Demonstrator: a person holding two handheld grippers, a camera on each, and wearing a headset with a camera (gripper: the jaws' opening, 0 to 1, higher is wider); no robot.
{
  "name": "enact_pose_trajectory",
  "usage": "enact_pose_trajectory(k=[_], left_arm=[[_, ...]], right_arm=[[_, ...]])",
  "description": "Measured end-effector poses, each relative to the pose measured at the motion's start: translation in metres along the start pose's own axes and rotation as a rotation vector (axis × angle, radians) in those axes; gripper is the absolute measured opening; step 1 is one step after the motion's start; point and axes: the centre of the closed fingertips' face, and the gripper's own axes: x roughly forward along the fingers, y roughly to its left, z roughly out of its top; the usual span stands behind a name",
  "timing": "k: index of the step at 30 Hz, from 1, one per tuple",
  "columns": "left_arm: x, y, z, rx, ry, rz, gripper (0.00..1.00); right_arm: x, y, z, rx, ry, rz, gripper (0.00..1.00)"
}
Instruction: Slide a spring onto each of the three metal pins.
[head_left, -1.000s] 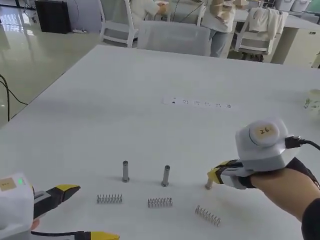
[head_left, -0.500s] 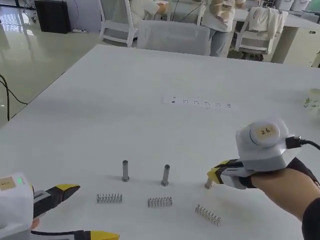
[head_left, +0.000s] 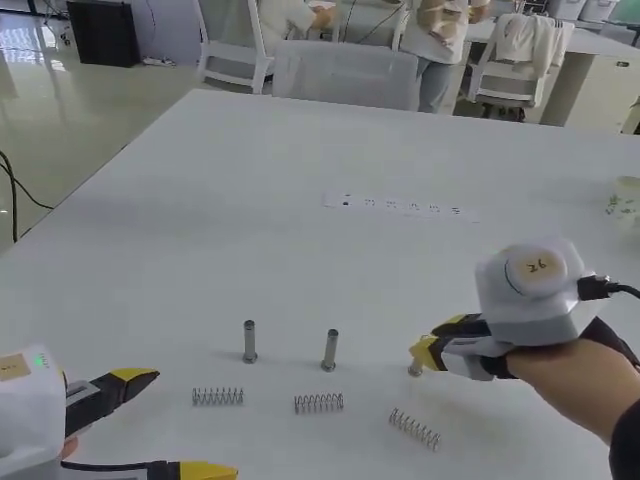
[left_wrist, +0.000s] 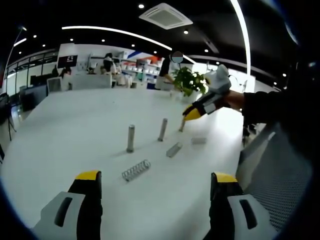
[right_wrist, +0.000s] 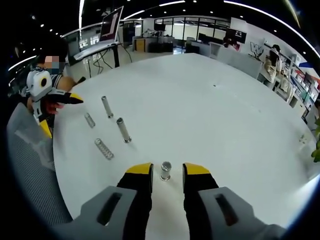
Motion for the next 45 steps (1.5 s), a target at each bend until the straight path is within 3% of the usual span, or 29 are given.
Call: enact_pose_trajectory(k=[10, 21, 35, 45], left_arm=[[0.0, 0.0, 0.0, 0.003, 0.0, -0.002, 0.86], [0.0, 0.0, 0.001, 0.008, 0.0, -0.004, 0.86], [-0.001, -0.001, 0.005, 0.022, -0.003, -0.005, 0.87], [-0.004, 0.0, 0.008, 0.023, -0.011, 0.003, 0.86]], right_arm=[[-0.013, 0.002, 0.0, 0.002, -0.022, 0.0, 0.24], [-0.024, 0.012, -0.012, 0.006, -0.015, 0.029, 0.23], [-0.02, 0.049, -0.034, -0.041, 0.062, 0.147, 0.21], [-0.015, 0.064, -0.055, -0.092, 0.138, 0.193, 0.2]])
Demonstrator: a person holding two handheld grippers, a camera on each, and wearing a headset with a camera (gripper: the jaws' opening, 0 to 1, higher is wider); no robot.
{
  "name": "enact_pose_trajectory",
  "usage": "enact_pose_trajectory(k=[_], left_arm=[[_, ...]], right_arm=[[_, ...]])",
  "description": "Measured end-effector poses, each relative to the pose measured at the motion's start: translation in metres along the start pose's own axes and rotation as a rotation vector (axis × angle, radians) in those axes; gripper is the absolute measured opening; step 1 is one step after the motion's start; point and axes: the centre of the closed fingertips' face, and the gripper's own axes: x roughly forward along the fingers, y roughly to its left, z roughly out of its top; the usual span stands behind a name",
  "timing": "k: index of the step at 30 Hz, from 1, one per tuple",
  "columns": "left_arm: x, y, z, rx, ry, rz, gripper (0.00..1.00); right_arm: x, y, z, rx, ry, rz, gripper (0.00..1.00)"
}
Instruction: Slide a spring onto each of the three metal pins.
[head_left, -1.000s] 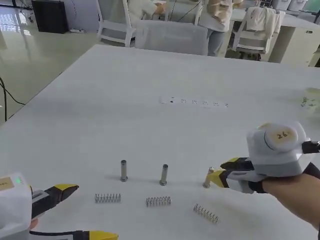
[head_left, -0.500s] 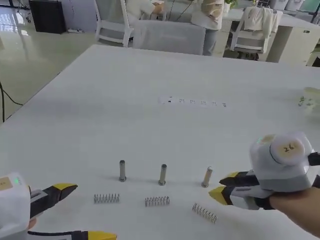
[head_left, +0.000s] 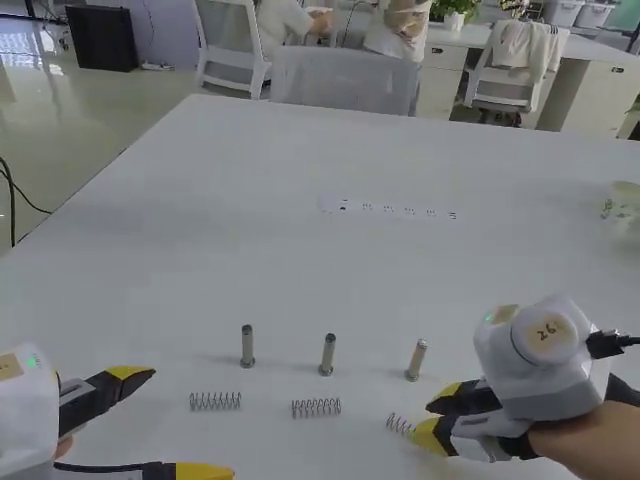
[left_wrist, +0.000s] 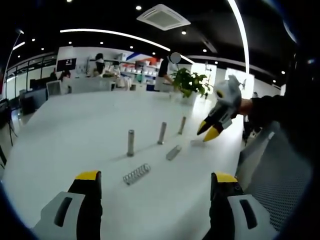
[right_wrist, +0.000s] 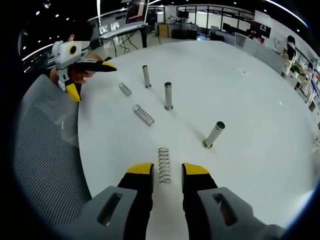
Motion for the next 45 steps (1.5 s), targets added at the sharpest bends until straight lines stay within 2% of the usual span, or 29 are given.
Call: enact_pose_trajectory(k=[5, 16, 28, 34, 45], left_arm=[[0.0, 0.0, 0.0, 0.001, 0.001, 0.002, 0.86], [-0.001, 0.0, 0.001, 0.0, -0.006, 0.002, 0.86], [-0.002, -0.002, 0.004, 0.004, -0.012, -0.004, 0.85], [-0.002, -0.003, 0.004, 0.006, -0.013, -0.009, 0.84], [-0.001, -0.01, 0.008, 0.024, -0.004, -0.041, 0.81]], right_arm=[[0.003, 0.003, -0.009, -0.018, 0.032, 0.001, 0.19], [0.007, 0.006, -0.017, -0.041, 0.071, 0.009, 0.15], [0.008, 0.003, -0.02, -0.064, 0.082, -0.001, 0.08], [0.008, 0.002, -0.018, -0.064, 0.083, -0.011, 0.08], [0.002, 0.011, 0.003, -0.071, 0.045, 0.01, 0.08]])
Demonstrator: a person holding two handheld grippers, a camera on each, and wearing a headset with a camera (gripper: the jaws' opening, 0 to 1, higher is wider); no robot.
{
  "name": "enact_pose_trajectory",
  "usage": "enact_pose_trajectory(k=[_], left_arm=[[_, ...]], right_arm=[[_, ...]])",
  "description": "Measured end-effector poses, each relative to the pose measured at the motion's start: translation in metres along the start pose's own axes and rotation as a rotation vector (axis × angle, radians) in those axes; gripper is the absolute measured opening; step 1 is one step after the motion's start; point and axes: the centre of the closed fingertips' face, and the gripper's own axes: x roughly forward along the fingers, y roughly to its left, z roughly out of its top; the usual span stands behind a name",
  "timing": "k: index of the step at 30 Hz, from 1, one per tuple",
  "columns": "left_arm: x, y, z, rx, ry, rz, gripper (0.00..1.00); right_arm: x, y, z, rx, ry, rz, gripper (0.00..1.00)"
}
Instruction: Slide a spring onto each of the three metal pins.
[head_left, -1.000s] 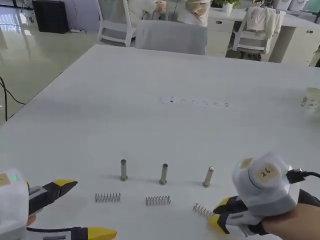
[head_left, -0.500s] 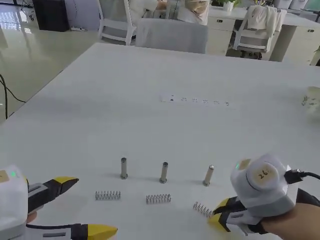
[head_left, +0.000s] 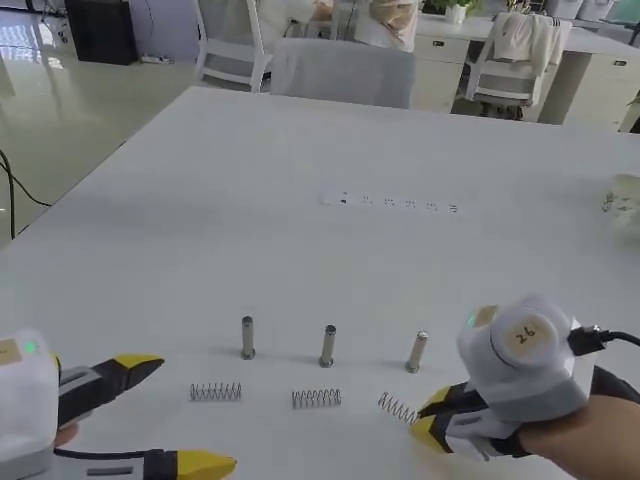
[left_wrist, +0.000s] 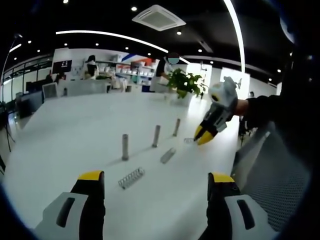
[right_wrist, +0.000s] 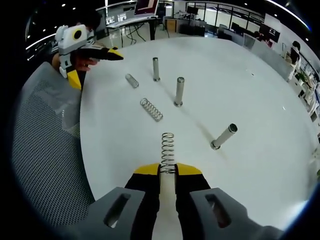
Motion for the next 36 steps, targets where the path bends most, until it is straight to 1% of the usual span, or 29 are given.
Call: enact_pose_trajectory(k=[4, 7, 12, 15, 18, 21, 26, 30, 36], left_arm=[[0.002, -0.007, 0.002, 0.021, 0.011, -0.033, 0.75], [0.004, -0.011, 0.005, 0.038, 0.02, -0.054, 0.73], [0.007, -0.021, 0.014, 0.079, 0.034, -0.105, 0.7], [0.009, -0.025, 0.02, 0.097, 0.034, -0.128, 0.68], [0.011, -0.027, 0.024, 0.112, 0.04, -0.145, 0.66], [0.014, -0.033, 0.029, 0.134, 0.043, -0.177, 0.63], [0.02, -0.041, 0.037, 0.162, 0.044, -0.212, 0.61], [0.025, -0.045, 0.045, 0.169, 0.029, -0.234, 0.59], [0.032, -0.053, 0.051, 0.191, 0.029, -0.269, 0.55]], right_arm=[[-0.001, 0.004, 0.007, -0.021, 0.0, 0.008, 0.08], [-0.002, 0.006, 0.013, -0.034, -0.003, 0.016, 0.08], [-0.005, 0.01, 0.025, -0.055, -0.015, 0.024, 0.08], [-0.007, 0.012, 0.03, -0.063, -0.02, 0.028, 0.08], [-0.01, 0.015, 0.034, -0.069, -0.023, 0.036, 0.08], [-0.013, 0.019, 0.037, -0.076, -0.022, 0.051, 0.08], [-0.018, 0.028, 0.045, -0.095, -0.024, 0.07, 0.08], [-0.021, 0.031, 0.052, -0.112, -0.023, 0.077, 0.08], [-0.024, 0.039, 0.063, -0.149, -0.024, 0.094, 0.08]])
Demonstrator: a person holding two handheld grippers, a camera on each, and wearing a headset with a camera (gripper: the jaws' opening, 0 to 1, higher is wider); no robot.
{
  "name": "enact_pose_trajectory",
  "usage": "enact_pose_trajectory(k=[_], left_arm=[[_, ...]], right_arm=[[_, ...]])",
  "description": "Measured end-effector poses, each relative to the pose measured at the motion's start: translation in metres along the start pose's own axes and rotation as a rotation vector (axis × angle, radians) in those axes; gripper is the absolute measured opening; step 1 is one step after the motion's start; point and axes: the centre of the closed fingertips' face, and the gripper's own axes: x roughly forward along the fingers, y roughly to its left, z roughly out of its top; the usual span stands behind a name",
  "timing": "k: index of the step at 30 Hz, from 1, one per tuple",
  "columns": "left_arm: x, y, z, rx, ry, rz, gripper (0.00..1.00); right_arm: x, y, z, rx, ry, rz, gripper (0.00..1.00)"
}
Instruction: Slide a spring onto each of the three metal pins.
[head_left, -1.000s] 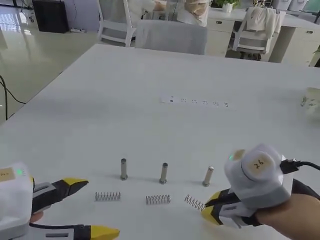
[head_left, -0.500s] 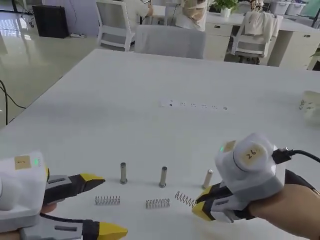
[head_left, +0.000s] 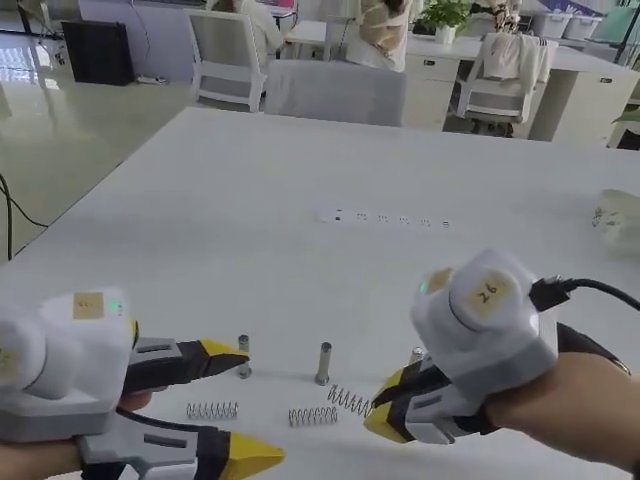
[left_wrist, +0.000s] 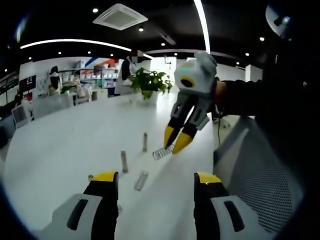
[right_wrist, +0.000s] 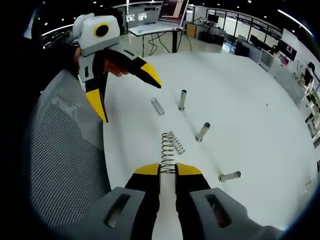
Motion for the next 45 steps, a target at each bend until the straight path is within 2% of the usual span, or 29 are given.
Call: enact_pose_trajectory(k=[6, 20, 26, 34, 42, 45], left_arm=[[0.007, -0.005, 0.005, 0.026, 0.001, -0.032, 0.5], [0.015, -0.012, 0.007, 0.052, 0.006, -0.074, 0.4], [0.02, -0.014, 0.004, 0.084, 0.022, -0.097, 0.33], [0.024, -0.022, -0.003, 0.117, 0.04, -0.139, 0.21], [0.027, -0.028, -0.009, 0.151, 0.064, -0.167, 0.16], [0.028, -0.033, -0.013, 0.184, 0.081, -0.181, 0.13]], right_arm=[[0.0, 0.006, 0.008, -0.034, 0.004, 0.015, 0.08], [0.001, 0.017, 0.018, -0.084, 0.019, 0.054, 0.08], [0.002, 0.023, 0.019, -0.11, 0.028, 0.086, 0.08], [0.005, 0.032, 0.015, -0.125, 0.045, 0.127, 0.08], [0.006, 0.038, 0.014, -0.142, 0.055, 0.16, 0.08], [0.006, 0.04, 0.013, -0.15, 0.061, 0.167, 0.08]])
